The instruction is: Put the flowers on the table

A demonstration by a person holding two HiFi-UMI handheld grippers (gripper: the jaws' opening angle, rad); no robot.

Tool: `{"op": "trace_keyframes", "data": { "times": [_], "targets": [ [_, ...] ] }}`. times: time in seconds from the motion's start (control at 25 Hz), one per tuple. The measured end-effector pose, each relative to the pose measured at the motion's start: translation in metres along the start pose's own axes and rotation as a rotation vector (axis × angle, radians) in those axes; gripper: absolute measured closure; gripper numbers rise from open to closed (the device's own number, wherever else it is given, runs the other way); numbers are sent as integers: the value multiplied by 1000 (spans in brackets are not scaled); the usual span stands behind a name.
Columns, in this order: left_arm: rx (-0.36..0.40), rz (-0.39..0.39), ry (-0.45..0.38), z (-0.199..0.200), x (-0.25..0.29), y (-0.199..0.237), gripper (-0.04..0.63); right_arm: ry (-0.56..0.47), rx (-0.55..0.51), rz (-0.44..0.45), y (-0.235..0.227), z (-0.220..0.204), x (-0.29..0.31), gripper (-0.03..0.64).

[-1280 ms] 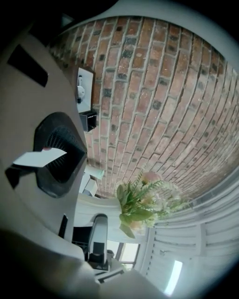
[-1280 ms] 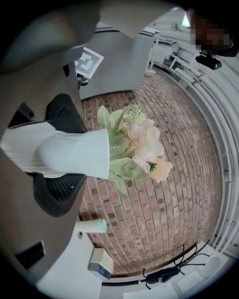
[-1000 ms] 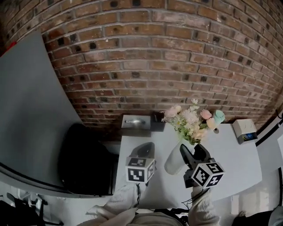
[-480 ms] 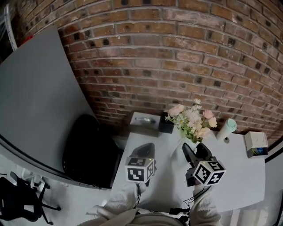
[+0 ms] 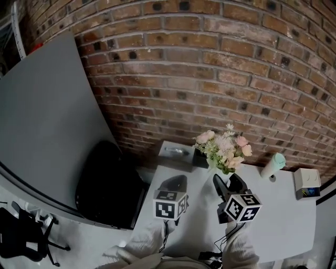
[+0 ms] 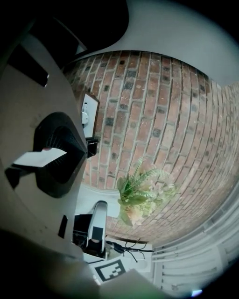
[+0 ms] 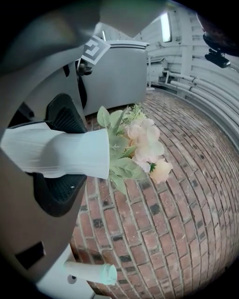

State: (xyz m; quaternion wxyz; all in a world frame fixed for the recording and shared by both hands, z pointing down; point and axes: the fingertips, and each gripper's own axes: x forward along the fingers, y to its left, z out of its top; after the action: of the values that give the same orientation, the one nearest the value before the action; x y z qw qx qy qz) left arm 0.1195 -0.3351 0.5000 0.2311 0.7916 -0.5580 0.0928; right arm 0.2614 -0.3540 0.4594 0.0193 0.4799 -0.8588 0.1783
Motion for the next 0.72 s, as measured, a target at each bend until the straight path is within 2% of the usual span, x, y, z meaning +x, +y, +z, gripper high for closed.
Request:
{"op": "trace_keyframes", "data": {
  "times": [0.36,0.72],
  "targets": [
    [-24,20,55,-6,27,28,591,56,-57,65,-4,-15,69,367],
    [-38,12,122,-24,59,33,591,44,-90,123,-10,-23,121,367]
  ]
}}
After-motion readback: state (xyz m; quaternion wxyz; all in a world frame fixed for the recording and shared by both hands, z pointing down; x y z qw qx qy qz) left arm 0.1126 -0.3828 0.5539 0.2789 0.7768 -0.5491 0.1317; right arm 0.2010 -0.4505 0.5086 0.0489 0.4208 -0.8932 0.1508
